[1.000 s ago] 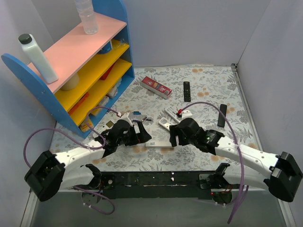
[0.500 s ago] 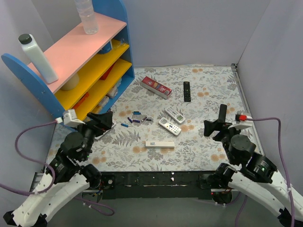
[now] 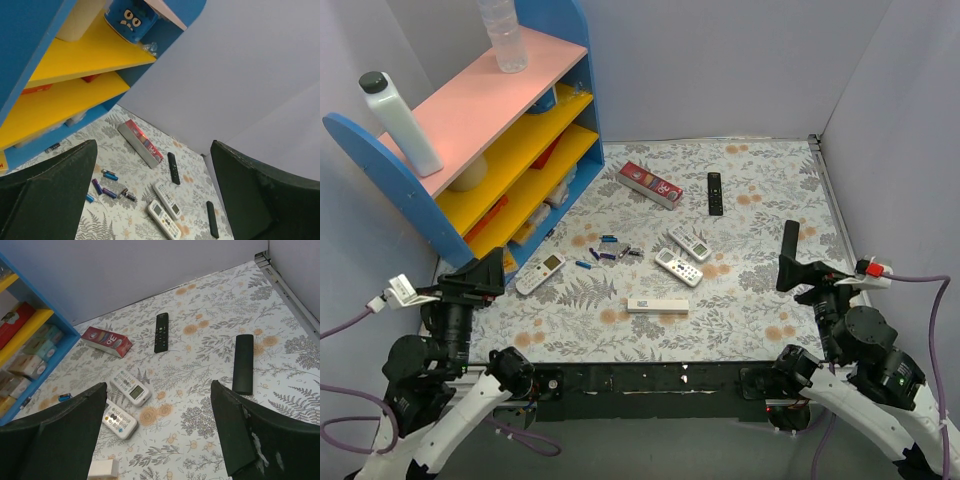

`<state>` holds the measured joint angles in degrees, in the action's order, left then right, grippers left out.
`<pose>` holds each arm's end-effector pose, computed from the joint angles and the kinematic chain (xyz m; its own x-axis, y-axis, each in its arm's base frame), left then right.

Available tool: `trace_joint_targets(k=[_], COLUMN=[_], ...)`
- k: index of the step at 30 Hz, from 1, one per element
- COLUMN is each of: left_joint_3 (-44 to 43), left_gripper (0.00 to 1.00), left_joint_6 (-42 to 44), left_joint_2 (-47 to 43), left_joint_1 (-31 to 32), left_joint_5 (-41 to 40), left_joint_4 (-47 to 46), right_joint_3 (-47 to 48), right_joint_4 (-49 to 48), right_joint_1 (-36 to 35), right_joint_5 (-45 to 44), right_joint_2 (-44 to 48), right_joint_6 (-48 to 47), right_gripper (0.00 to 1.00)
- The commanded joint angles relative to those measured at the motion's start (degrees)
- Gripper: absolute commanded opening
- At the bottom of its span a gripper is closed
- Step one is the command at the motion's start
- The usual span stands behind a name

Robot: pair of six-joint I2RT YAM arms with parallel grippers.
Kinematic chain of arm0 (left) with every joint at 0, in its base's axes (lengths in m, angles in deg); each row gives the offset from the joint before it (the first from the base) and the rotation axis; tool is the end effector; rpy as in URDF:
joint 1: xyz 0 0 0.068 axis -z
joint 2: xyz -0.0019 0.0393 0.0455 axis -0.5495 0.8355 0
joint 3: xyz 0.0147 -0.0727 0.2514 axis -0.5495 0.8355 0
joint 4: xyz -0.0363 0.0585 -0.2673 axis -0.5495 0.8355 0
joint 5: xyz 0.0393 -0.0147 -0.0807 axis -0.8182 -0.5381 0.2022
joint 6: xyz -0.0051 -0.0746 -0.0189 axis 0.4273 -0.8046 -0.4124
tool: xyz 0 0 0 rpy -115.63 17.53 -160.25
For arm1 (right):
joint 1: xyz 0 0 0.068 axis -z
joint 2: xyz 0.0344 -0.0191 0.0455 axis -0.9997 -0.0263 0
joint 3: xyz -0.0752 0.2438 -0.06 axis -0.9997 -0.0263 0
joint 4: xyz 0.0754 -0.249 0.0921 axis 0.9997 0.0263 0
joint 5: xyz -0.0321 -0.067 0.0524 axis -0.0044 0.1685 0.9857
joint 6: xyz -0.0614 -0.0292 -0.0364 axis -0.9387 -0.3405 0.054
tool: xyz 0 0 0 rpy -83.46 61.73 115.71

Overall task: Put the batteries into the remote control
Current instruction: Reset both arms

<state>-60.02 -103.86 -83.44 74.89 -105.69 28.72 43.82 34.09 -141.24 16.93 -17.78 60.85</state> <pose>0.0623 0.0019 0.3587 0.0251 -0.9859 -0.1656 0.1699 0.1675 -0.9711 0.0817 0.0195 0.3275 0.0274 0.4201 -0.9071 0.0190 0.9070 0.4206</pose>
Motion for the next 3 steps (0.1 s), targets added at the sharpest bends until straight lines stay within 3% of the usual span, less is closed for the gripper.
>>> trace_joint_targets(k=[1,3], left_joint_3=[-0.4,-0.3], left_gripper=[0.98,0.98], left_joint_6=[2.3,1.9], left_joint_2=[0.0,0.2], left_joint_1=[-0.3,-0.3], left_joint_5=[-1.1,-1.8], left_joint_4=[0.2,0.4], right_joint_3=[1.4,1.4], right_joint_4=[-0.9,-1.1], right_joint_1=[0.0,0.0], right_joint_5=[-2.3,-1.8], right_joint_2=[0.2,-0.1], right_joint_6=[-1.1,-1.4], right_gripper=[0.91,0.91])
